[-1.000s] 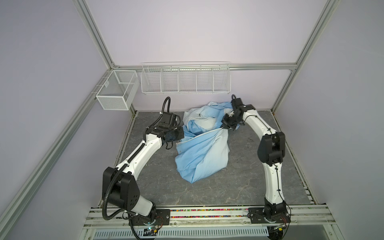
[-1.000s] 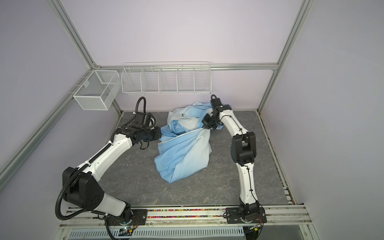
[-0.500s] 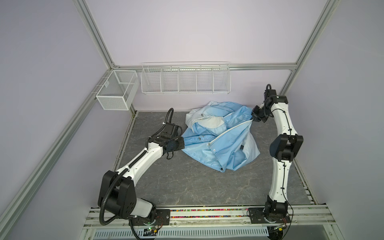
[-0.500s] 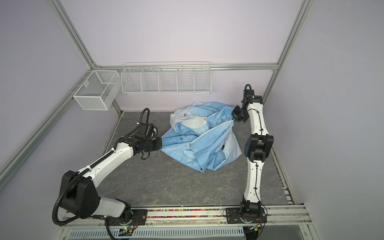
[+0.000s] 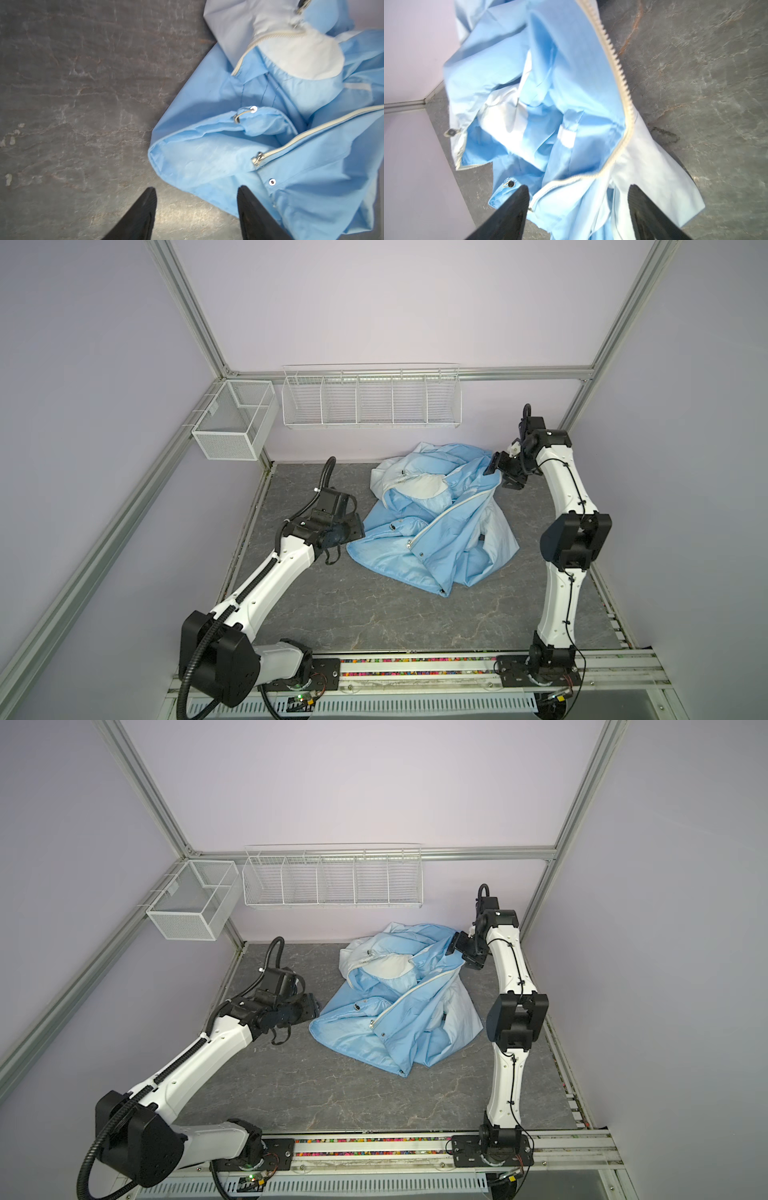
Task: Zip up the jacket
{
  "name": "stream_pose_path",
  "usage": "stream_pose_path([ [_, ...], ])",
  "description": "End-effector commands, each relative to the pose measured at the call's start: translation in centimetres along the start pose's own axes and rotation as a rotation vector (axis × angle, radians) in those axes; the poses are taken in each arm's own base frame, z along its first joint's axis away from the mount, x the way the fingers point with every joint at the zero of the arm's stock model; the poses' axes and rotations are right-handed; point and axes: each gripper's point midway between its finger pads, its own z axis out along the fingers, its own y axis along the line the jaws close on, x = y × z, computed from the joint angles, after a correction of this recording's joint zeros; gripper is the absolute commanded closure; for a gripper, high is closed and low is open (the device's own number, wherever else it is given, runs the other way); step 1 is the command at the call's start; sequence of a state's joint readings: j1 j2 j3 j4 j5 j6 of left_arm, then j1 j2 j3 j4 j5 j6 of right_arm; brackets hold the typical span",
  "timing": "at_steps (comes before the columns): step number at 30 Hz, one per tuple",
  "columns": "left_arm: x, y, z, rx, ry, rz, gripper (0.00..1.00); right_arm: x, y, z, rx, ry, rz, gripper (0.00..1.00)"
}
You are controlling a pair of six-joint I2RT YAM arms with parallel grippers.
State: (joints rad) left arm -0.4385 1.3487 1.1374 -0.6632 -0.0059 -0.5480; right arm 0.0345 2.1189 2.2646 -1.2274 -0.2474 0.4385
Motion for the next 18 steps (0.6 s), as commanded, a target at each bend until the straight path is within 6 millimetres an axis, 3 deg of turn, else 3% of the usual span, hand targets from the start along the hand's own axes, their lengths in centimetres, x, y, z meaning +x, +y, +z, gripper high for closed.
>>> stream_pose_path([
  [1,-2.2,-1.8,2.4,0.019,0.011,0.059,0.35,2.6,3.2,-1.4,-0.049,-0.023,-0.112,0.22],
  [6,-4.0,-4.2,8.8,0.028,0.088,0.137,0.36,8.3,5.6,0.3,-0.121,0.063,-0.155,0.19],
  [7,-4.3,-4.5,10.0,0.025,0.097,0.154,0.36,10.3,6.2,1.2,-0.124,0.105,-0.17,0.19],
  [11,-4.8,-4.7,14.5,-0.016,0.14,0.187,0.36,14.4,6.0,3.2,-0.099,0.185,-0.188,0.19],
  [18,-6.1,-5.6,19.6,-0.007,0.154,0.139,0.37,17.9,4.7,5.4,-0.041,0.257,-0.185,0.19],
])
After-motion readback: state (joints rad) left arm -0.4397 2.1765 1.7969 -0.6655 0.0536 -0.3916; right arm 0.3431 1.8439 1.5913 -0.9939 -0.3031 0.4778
